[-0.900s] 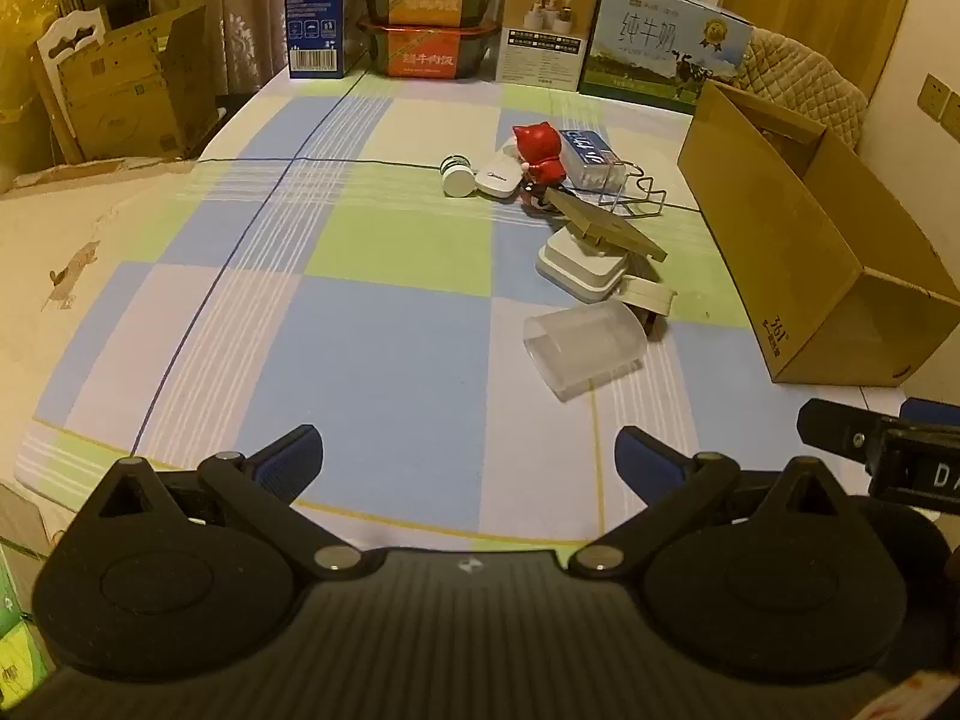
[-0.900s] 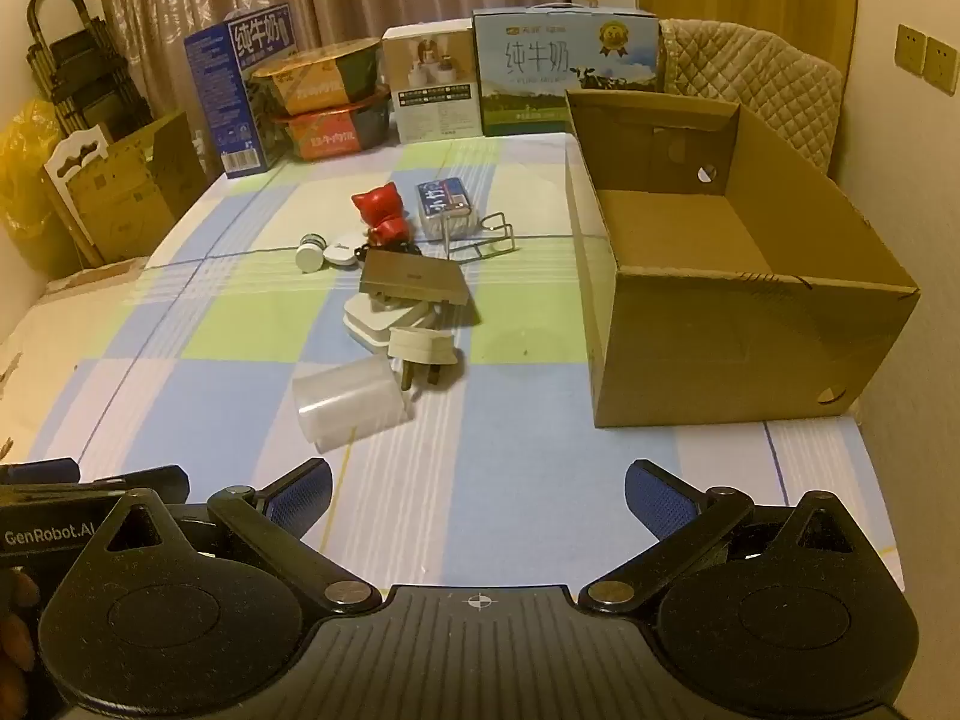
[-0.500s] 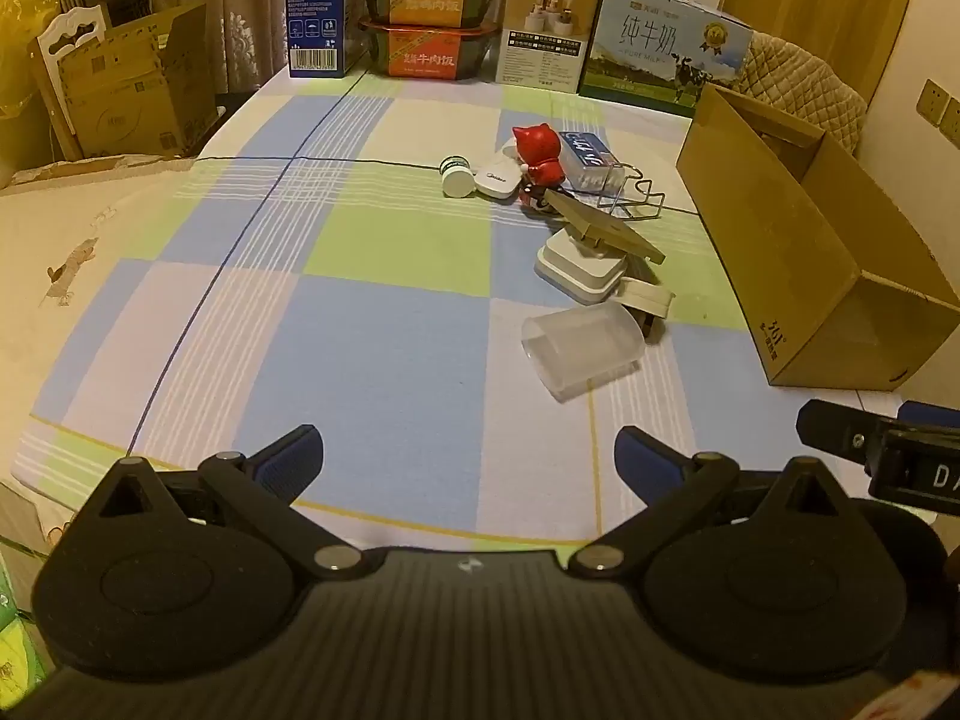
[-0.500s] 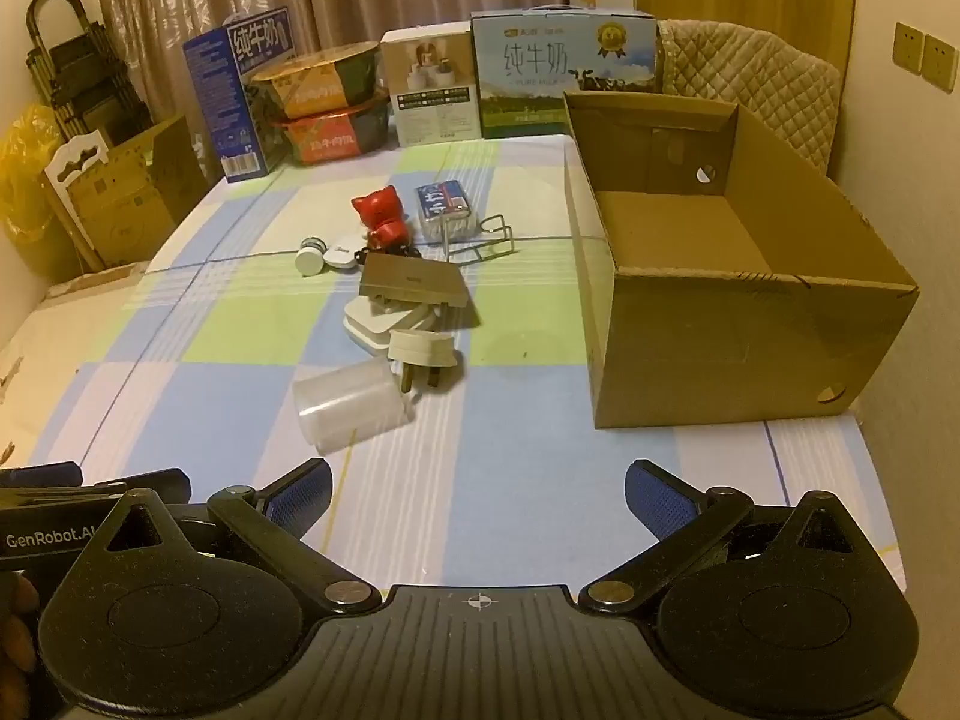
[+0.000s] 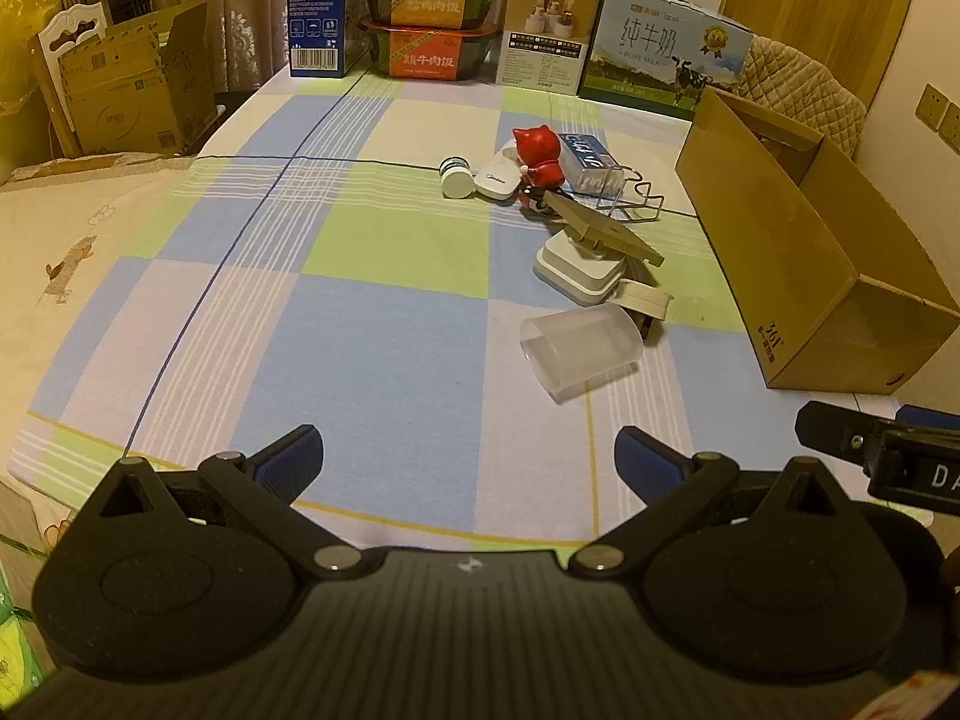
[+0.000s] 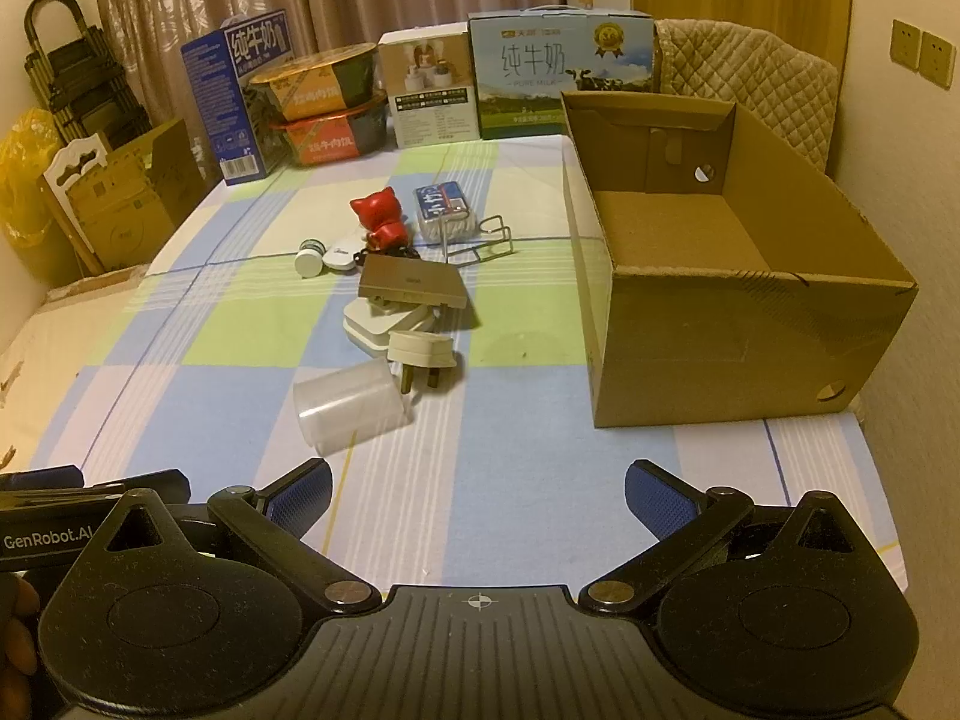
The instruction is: Organize rigid objects
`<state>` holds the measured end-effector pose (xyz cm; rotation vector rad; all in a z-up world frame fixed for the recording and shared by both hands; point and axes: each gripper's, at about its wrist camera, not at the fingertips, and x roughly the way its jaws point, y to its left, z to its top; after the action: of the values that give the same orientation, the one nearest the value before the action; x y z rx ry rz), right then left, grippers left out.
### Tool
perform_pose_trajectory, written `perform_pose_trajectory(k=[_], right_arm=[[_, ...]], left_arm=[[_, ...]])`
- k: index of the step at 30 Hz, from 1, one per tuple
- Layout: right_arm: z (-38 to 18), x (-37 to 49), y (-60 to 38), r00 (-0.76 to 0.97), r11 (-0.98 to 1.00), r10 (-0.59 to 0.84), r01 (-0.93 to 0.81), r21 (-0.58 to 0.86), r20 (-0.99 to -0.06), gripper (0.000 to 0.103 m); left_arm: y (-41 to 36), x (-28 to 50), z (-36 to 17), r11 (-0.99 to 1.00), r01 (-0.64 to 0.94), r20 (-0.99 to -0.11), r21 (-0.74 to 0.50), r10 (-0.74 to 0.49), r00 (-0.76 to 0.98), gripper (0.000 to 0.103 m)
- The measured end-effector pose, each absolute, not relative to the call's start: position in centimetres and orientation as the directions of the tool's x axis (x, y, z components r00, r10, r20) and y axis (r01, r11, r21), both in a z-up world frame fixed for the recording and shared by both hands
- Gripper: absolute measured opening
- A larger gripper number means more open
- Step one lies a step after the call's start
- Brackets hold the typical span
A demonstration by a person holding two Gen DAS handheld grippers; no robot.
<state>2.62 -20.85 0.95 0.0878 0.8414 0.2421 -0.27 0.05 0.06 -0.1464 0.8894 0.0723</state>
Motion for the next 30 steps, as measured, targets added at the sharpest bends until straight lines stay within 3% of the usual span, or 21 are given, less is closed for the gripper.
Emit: perform_pose_trajectory(k=[30], right_arm=[[0.71,2.85,-20.69,0.636,0.970,0.244,-0.176,0.171,-0.732,0.101]], left_arm=[[0.20,-0.28,0.09,0.985,-0.121,-0.774,-0.120,-0.016,0.633,0.102]])
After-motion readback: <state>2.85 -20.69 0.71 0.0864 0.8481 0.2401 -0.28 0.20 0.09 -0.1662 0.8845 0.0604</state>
